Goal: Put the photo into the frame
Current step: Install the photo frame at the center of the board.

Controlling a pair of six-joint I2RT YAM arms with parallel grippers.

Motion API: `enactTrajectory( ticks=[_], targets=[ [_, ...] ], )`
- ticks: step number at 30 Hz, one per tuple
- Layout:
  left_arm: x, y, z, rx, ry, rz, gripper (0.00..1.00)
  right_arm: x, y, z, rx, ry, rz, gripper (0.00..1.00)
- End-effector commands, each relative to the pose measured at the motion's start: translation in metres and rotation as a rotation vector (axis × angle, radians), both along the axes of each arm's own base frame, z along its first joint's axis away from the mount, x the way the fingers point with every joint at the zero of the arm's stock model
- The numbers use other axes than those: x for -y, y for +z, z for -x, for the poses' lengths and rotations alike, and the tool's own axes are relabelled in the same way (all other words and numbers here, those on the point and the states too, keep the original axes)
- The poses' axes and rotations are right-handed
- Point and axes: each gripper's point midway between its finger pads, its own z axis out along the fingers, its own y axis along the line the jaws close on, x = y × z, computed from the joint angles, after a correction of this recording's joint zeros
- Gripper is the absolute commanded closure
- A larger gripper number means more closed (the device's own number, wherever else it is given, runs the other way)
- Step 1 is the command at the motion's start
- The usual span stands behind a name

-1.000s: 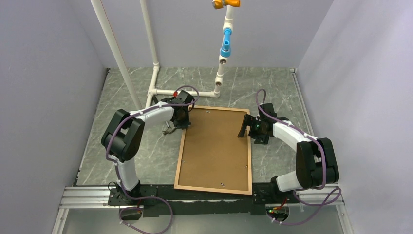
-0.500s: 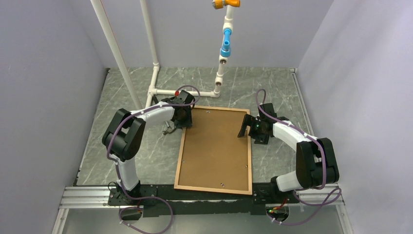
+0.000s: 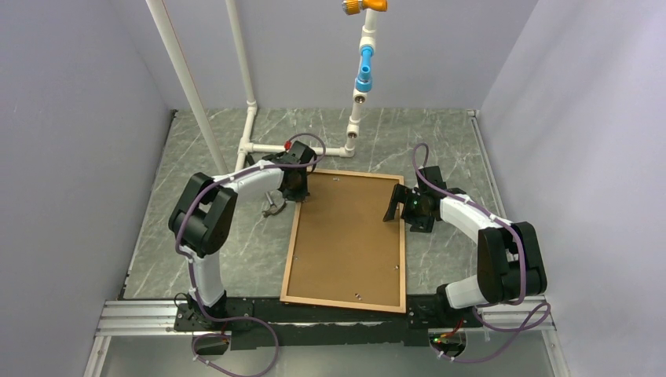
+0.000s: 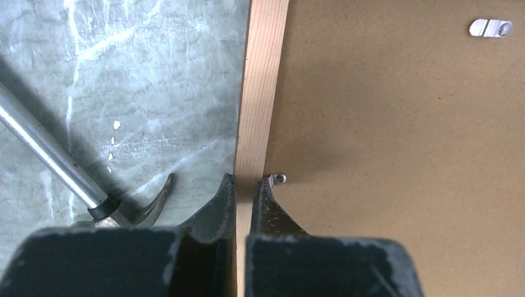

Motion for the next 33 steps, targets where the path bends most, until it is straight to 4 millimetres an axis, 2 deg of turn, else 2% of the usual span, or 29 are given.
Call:
enactTrajectory(
  ticks=[1,7,8,9,12,13,15,19,23,28,33],
  targets=[
    [-0.008,-0.016,0.001,-0.005,-0.014,-0.051,1.00,0.005,-0.007,-0.002,0.003,0.005,0.024,0.00],
    [-0.004,-0.007,0.004,0.003,-0.029,-0.022,1.00,0.004,-0.007,-0.001,0.003,0.005,0.022,0.00],
    [-0.004,-0.004,0.005,0.008,-0.028,-0.014,0.95,0.005,-0.006,-0.002,0.005,0.004,0.023,0.00],
    [-0.002,0.005,0.005,0.023,-0.029,0.004,0.87,0.005,-0.005,-0.002,0.008,0.004,0.025,0.00],
    [-0.002,0.020,0.011,0.044,-0.025,0.040,0.45,0.006,0.000,-0.002,0.017,0.005,0.026,0.00],
    [-0.003,0.029,0.014,0.057,-0.020,0.057,0.36,0.005,0.002,-0.001,0.020,0.006,0.026,0.00],
    [-0.004,0.040,0.022,0.067,-0.018,0.086,0.25,0.005,0.006,-0.001,0.028,0.007,0.021,0.00],
    [-0.009,0.050,0.045,0.069,-0.011,0.151,0.23,0.003,0.009,0.005,0.031,0.009,0.002,0.00],
    [-0.013,0.048,0.075,0.047,-0.020,0.194,0.28,0.002,0.008,0.017,0.018,0.000,-0.016,0.00],
    [-0.019,0.026,0.114,-0.029,-0.022,0.185,0.38,-0.004,0.000,0.041,-0.018,-0.018,-0.073,0.00],
    [-0.014,0.004,0.125,-0.076,-0.024,0.201,0.48,-0.007,-0.008,0.063,-0.046,-0.036,-0.113,0.00]
  ],
)
